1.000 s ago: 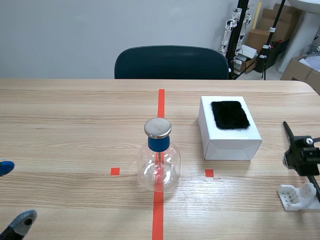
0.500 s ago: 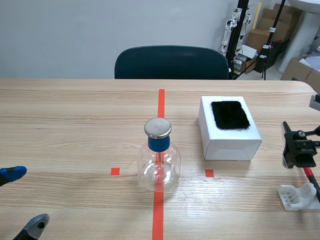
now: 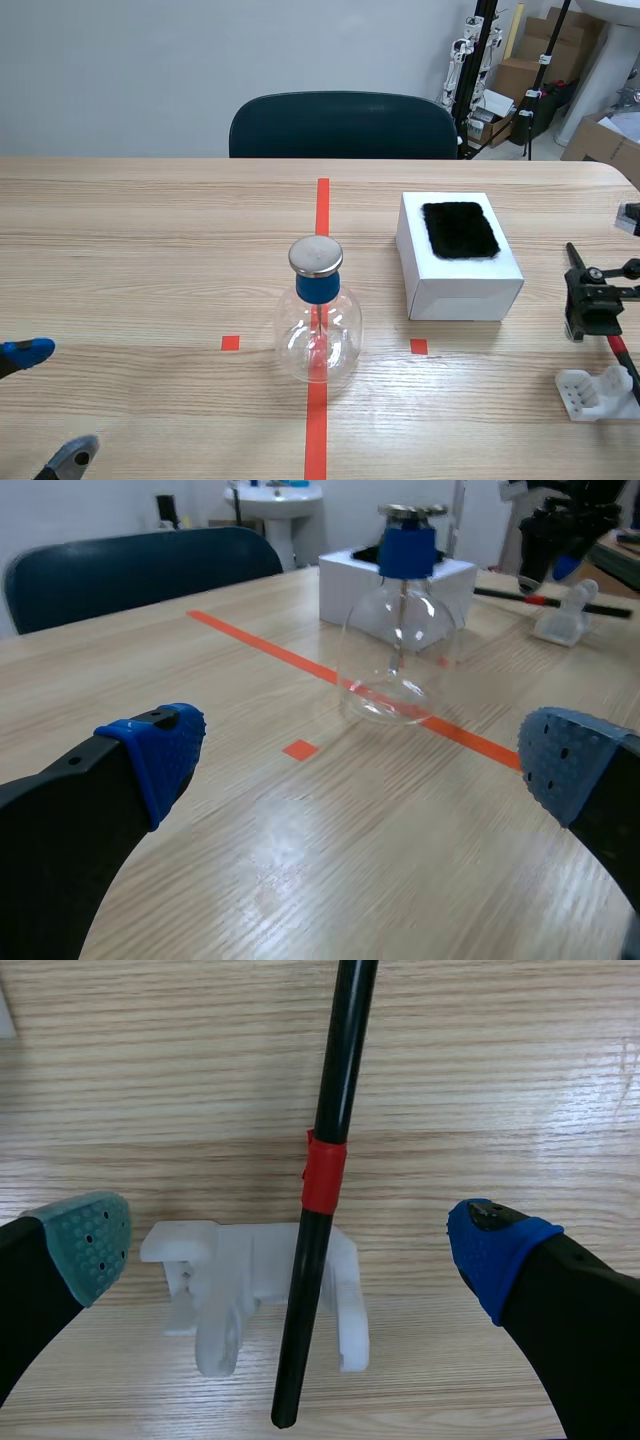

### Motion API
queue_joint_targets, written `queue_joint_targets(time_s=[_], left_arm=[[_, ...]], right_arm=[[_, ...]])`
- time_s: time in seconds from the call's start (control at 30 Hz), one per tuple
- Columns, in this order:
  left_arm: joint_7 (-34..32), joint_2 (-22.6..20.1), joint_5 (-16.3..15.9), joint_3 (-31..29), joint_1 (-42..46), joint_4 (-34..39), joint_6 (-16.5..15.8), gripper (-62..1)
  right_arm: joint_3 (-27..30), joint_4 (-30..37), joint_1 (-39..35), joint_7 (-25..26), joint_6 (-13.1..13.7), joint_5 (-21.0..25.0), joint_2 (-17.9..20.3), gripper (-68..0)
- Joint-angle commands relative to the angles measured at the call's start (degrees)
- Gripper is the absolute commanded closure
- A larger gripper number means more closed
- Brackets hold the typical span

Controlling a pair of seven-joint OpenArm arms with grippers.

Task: Do the electroscope experiment. pick up the black charging rod

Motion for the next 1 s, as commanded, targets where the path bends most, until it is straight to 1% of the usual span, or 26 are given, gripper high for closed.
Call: queue_joint_targets(time_s=[0.0,0.2,0.4,0.57,0.73,0.77,0.83,0.97], left_arm=[[-2.6,-0.2,0.8,-0.4,-0.2,0.3,-0.3,-62.3],[-2.6,-0.2,0.7,-0.4,-0.2,0.3,-0.3,-62.3],[-2.6,-0.2,0.7,-0.4,-0.2,0.3,-0.3,-62.3],[-2.6,-0.2,0.9,-0.4,0.0,0.4,0.0,-62.3],[-1.7,-0.6,0.8,1.1,1.9,3.0,3.4,-62.3],[-0.8,-0.9,0.5,1.8,2.2,3.8,3.9,-62.3],[0.5,-1.5,-0.2,3.3,2.4,4.7,3.8,-62.3],[1.7,-2.0,-3.1,4.6,2.4,4.8,3.8,-62.3]], right_arm=[[0.0,0.0,1.4,1.1,-0.2,0.0,0.0,-65.5],[0.0,-1.5,1.5,2.1,-0.2,0.0,-1.2,-65.5],[-1.0,-1.7,1.5,2.2,-0.2,0.0,-1.5,-65.5],[-1.5,-1.7,1.6,2.6,-0.2,-0.9,-2.6,-65.5],[-1.5,-2.2,2.7,2.6,-0.2,-0.9,-2.7,-65.5],[-1.5,-2.6,3.1,2.6,-0.2,-0.9,-2.9,-65.5],[-1.7,-3.7,3.5,3.2,-0.2,-0.9,-3.1,-65.5],[-2.6,-5.2,4.4,4.3,-0.2,-0.9,-3.1,-65.5]])
